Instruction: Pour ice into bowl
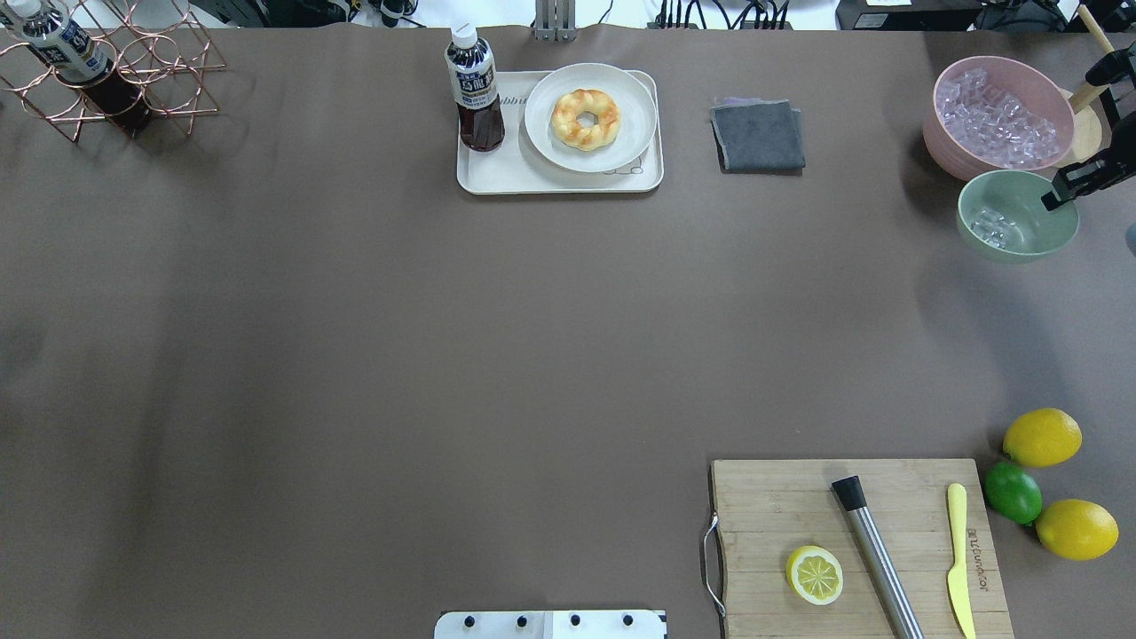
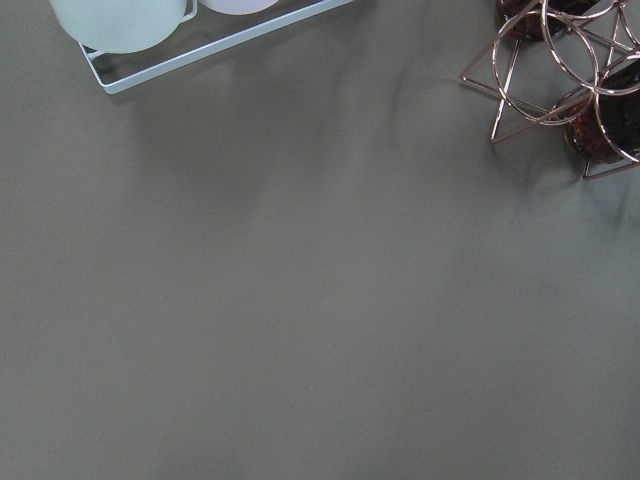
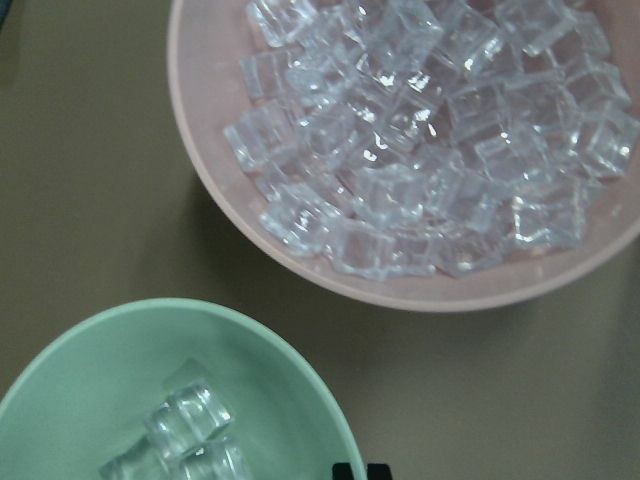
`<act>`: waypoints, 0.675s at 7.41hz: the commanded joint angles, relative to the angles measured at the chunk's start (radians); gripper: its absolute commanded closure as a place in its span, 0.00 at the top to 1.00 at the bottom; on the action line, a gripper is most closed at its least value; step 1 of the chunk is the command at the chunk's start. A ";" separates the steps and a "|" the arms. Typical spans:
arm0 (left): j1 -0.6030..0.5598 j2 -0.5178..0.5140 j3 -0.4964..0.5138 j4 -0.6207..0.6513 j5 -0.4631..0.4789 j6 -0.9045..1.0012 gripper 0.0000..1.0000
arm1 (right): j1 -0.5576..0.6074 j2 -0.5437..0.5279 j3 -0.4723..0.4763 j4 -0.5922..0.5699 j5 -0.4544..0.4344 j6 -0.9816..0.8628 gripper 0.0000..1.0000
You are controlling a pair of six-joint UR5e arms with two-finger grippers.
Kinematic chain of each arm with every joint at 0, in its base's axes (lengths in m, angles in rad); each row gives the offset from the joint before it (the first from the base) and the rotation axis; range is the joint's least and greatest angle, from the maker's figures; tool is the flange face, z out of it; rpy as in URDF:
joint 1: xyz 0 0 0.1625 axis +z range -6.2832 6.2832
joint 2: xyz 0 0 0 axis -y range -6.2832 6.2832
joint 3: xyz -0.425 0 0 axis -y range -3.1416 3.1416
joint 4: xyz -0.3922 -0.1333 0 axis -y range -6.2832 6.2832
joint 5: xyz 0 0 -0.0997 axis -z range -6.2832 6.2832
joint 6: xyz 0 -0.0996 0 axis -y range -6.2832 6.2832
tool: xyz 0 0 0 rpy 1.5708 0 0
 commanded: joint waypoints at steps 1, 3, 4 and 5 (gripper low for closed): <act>-0.001 0.023 -0.009 -0.002 0.001 0.001 0.97 | 0.048 -0.057 -0.058 0.062 0.027 -0.086 0.00; -0.005 0.056 -0.004 -0.040 0.001 0.011 0.97 | 0.060 -0.100 -0.073 0.119 0.035 -0.095 0.00; -0.005 0.058 -0.003 -0.071 0.002 0.028 0.97 | 0.060 -0.122 -0.075 0.145 0.035 -0.095 0.00; -0.002 0.072 0.001 -0.076 0.002 0.151 0.97 | 0.060 -0.128 -0.075 0.148 0.035 -0.097 0.00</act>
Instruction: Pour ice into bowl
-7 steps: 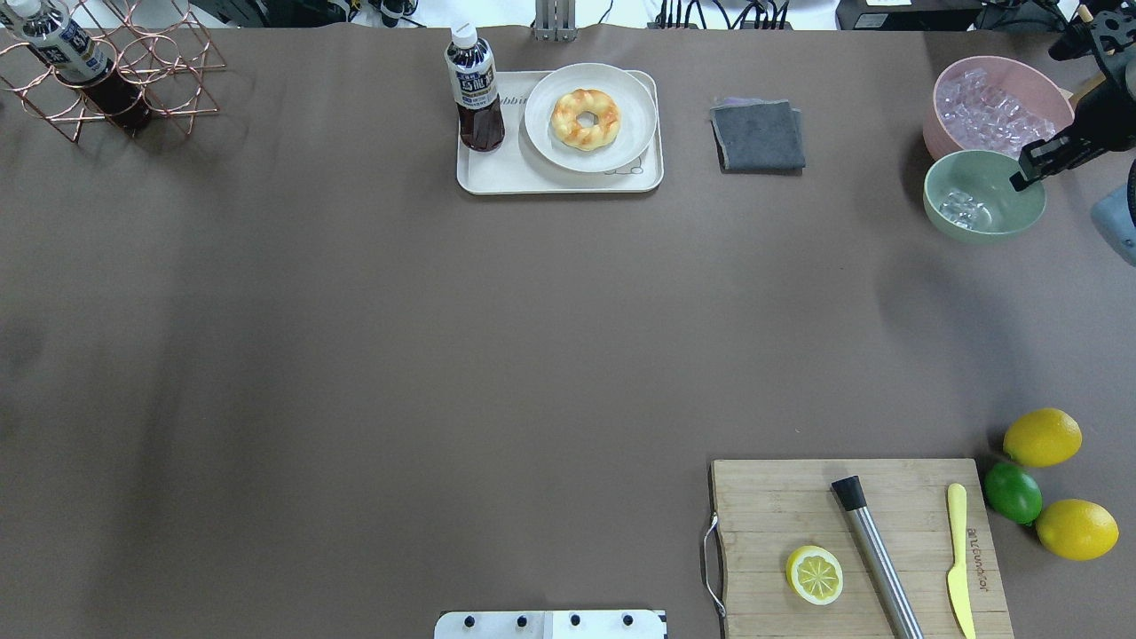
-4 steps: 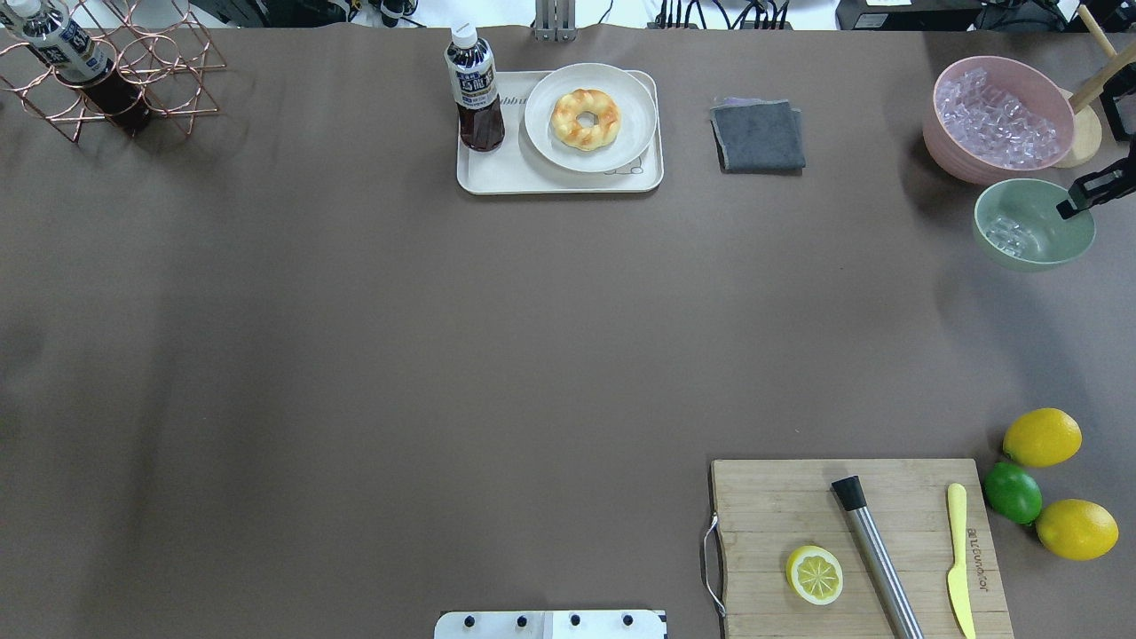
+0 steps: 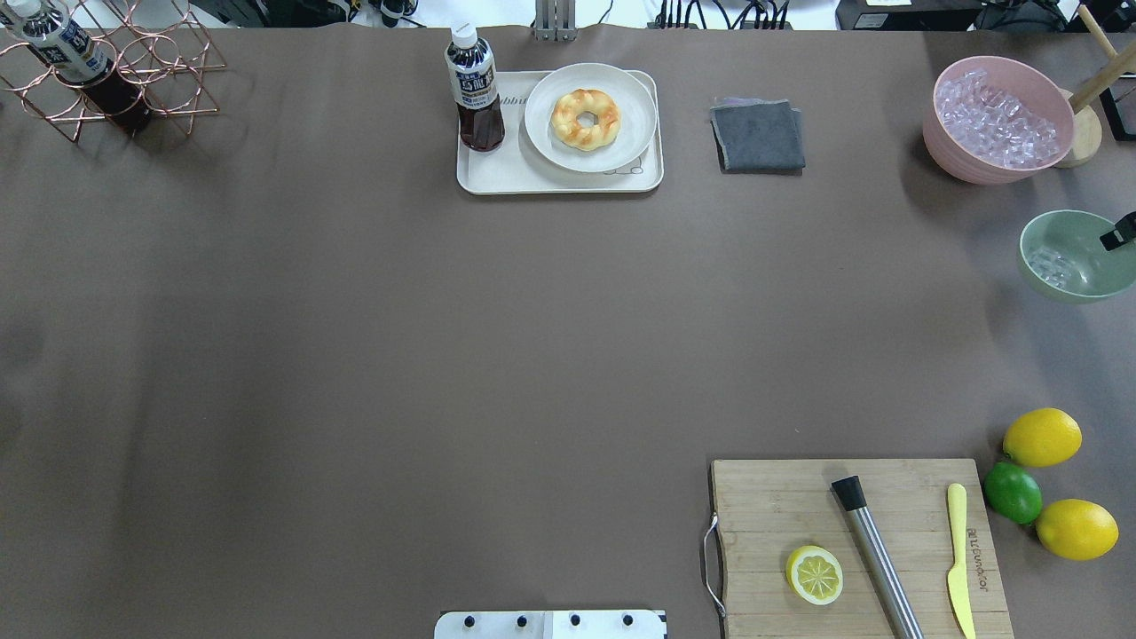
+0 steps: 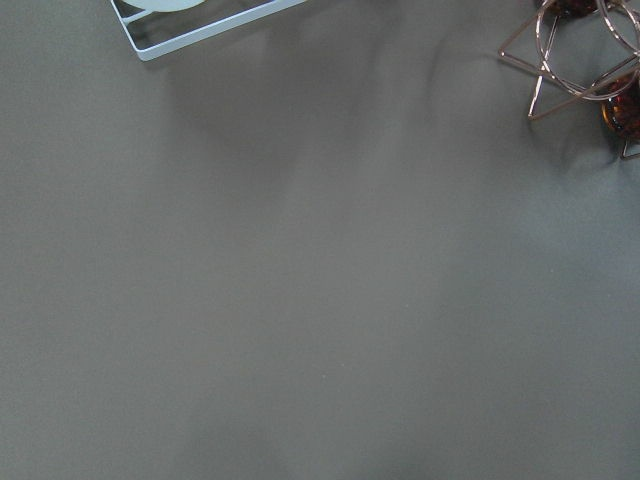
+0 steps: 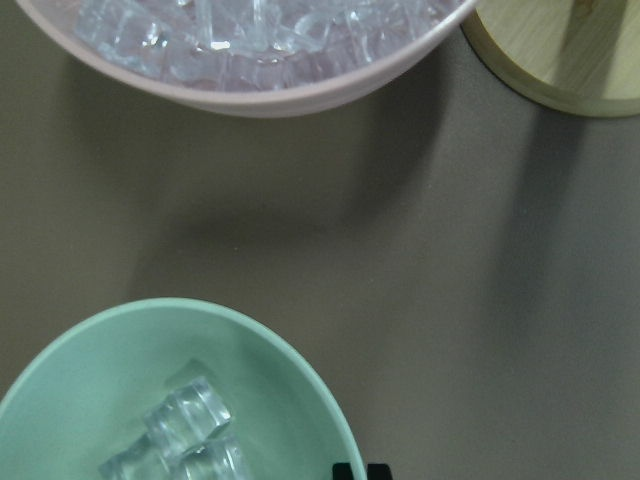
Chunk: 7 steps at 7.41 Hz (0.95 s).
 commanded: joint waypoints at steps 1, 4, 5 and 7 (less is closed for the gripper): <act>0.002 0.033 0.000 -0.028 0.001 0.212 0.97 | 0.001 -0.040 -0.001 0.047 0.001 -0.002 0.00; -0.002 0.033 -0.021 -0.028 -0.001 0.225 0.97 | -0.002 -0.049 -0.036 0.104 0.001 -0.002 0.00; 0.002 0.030 -0.012 -0.029 0.005 0.305 0.97 | -0.005 -0.037 -0.074 0.141 -0.002 0.001 0.00; 0.001 0.029 -0.005 -0.023 0.048 0.417 0.97 | -0.014 -0.026 -0.094 0.152 -0.008 0.004 0.00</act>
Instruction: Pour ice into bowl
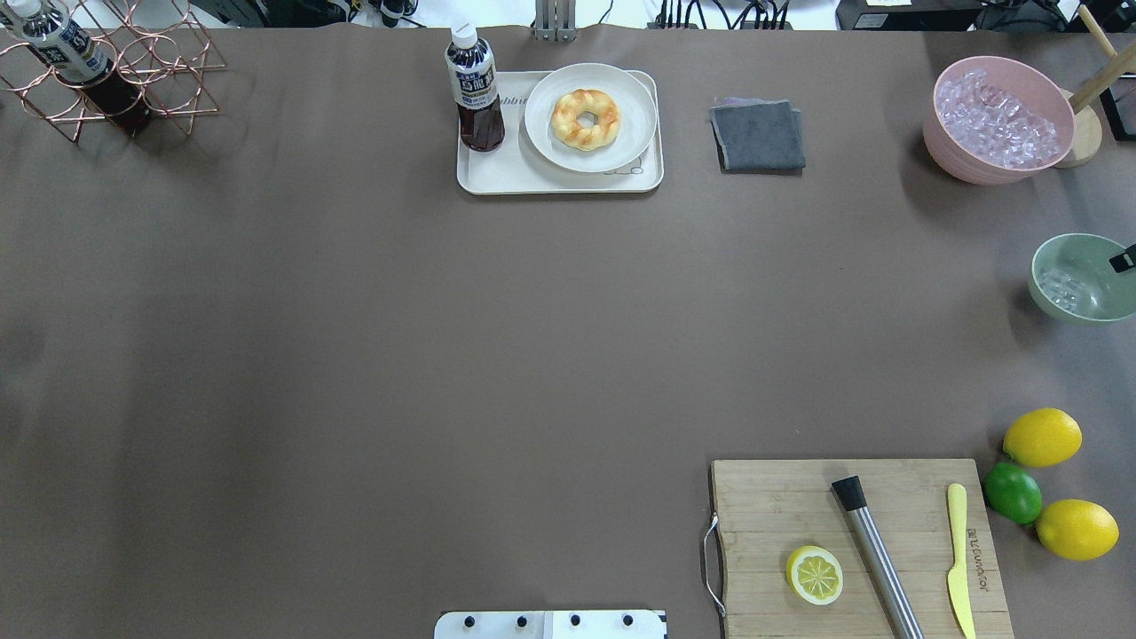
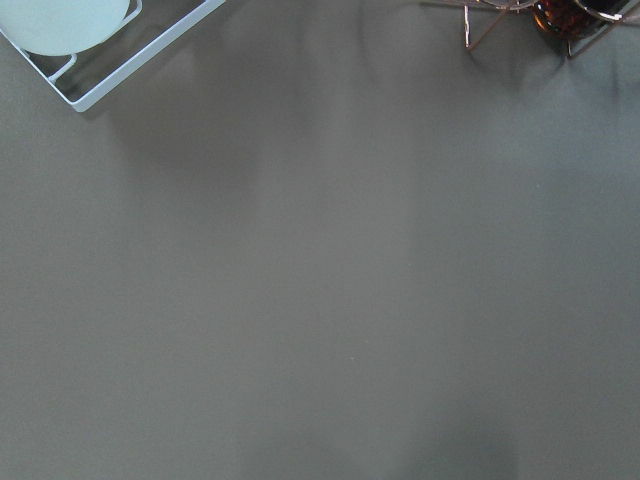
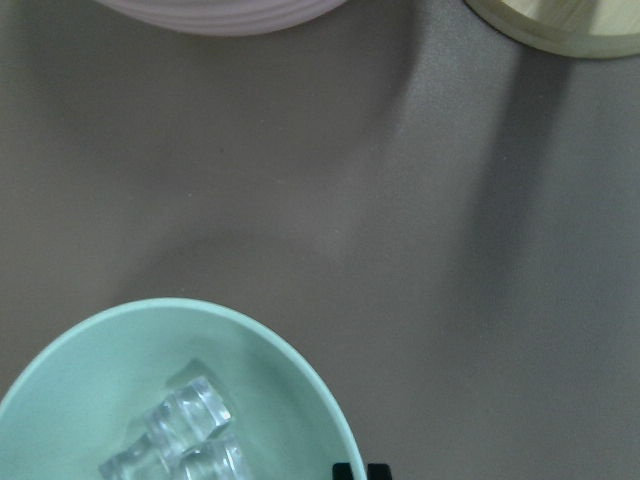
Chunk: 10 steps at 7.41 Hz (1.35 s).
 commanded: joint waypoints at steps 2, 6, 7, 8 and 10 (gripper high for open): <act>0.002 -0.052 0.065 0.004 0.058 0.074 0.97 | -0.013 0.017 -0.019 0.026 -0.020 0.027 0.23; -0.018 0.028 -0.155 0.115 0.056 -0.026 0.97 | -0.016 0.014 -0.008 0.029 -0.048 0.051 0.65; -0.018 0.028 -0.163 0.115 0.053 -0.029 0.97 | -0.014 0.008 0.007 0.026 -0.048 0.050 0.73; -0.010 0.026 -0.149 0.114 0.058 -0.031 0.97 | -0.014 0.009 0.030 0.021 -0.045 0.054 0.82; -0.007 0.023 -0.148 0.112 0.059 -0.032 0.97 | -0.007 0.018 0.084 -0.011 -0.045 0.111 0.99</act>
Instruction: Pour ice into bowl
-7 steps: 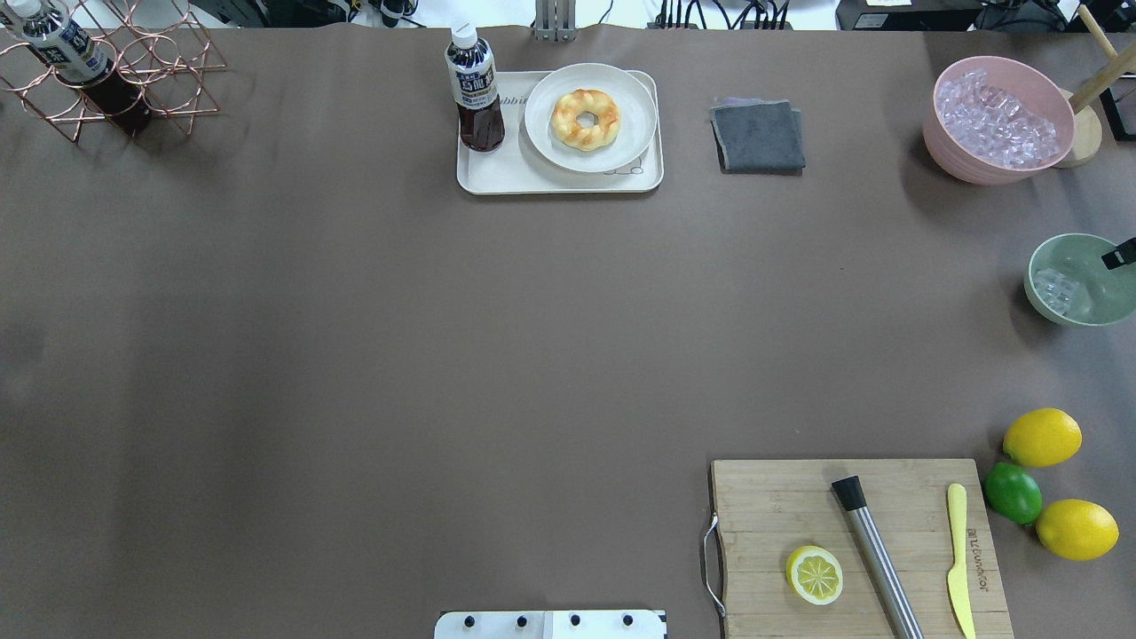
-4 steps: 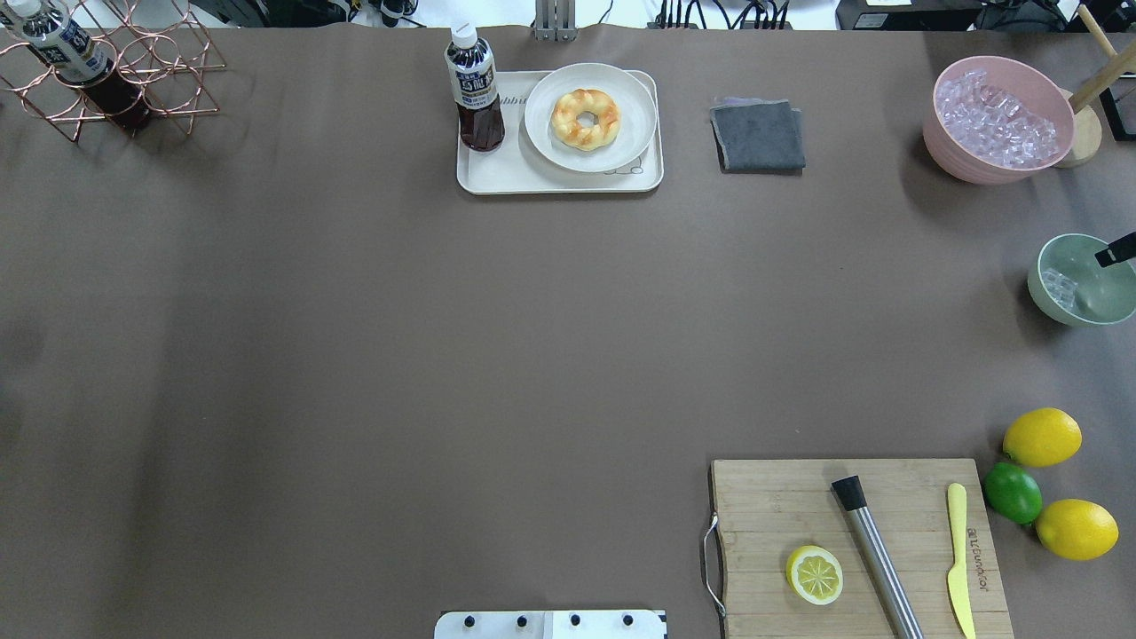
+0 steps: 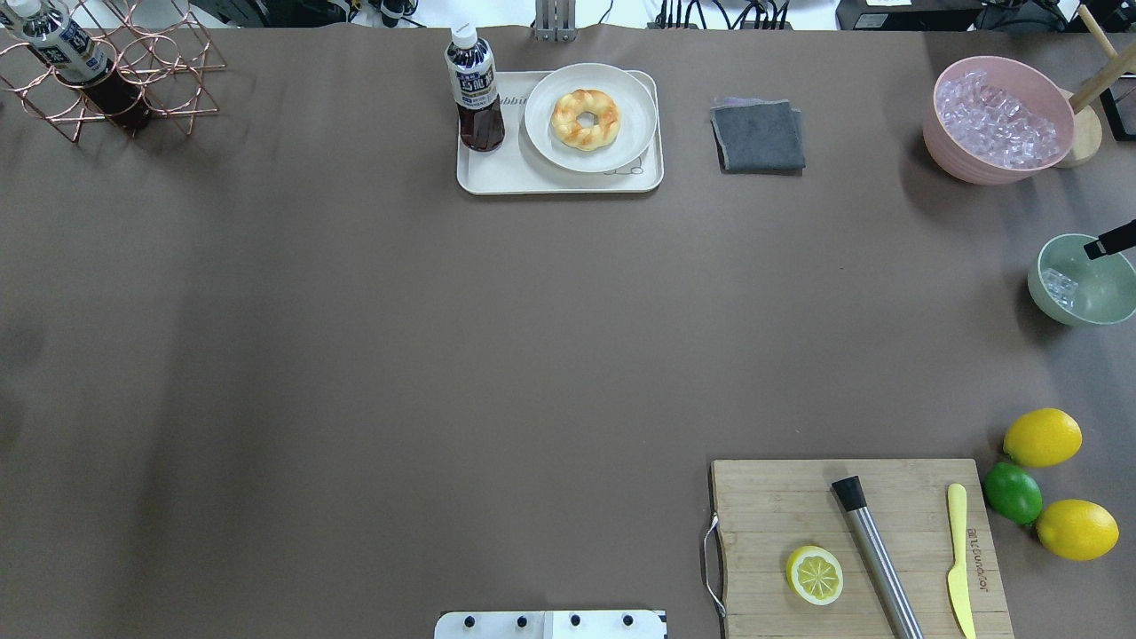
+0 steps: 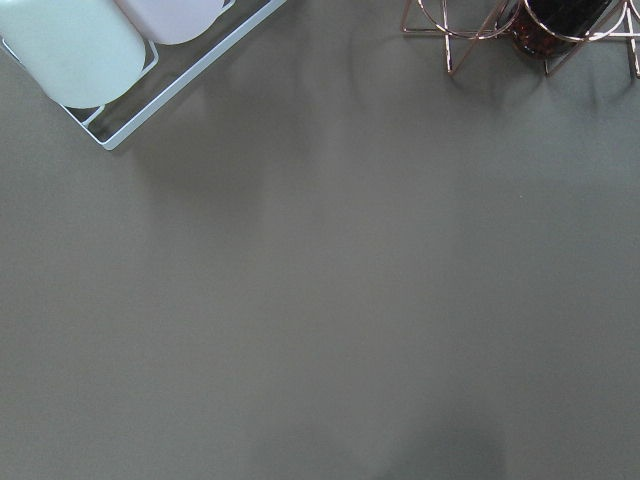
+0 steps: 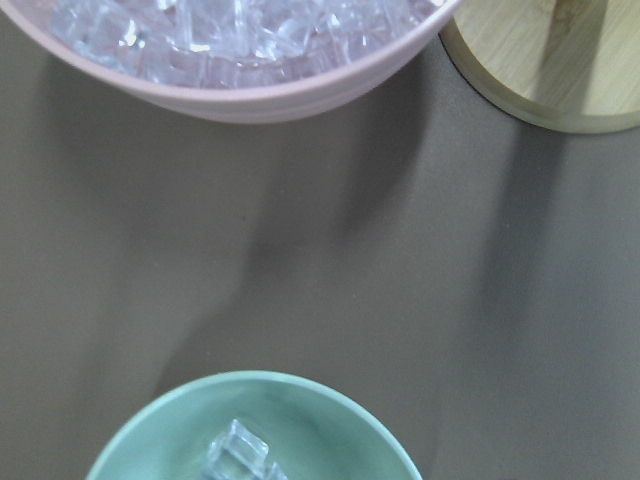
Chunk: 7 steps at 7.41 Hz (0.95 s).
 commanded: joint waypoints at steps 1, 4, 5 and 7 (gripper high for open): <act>-0.002 0.005 -0.006 0.000 0.002 -0.002 0.97 | 0.022 0.014 0.095 -0.095 -0.014 0.055 0.99; 0.000 0.002 -0.009 0.000 0.002 -0.001 0.97 | 0.072 0.028 0.322 -0.426 -0.066 0.080 0.99; 0.003 -0.001 -0.009 0.000 0.002 -0.002 0.97 | 0.094 0.028 0.414 -0.542 -0.075 0.080 0.99; 0.006 -0.012 -0.009 0.000 0.002 -0.002 0.97 | 0.109 0.029 0.508 -0.654 -0.086 0.103 0.99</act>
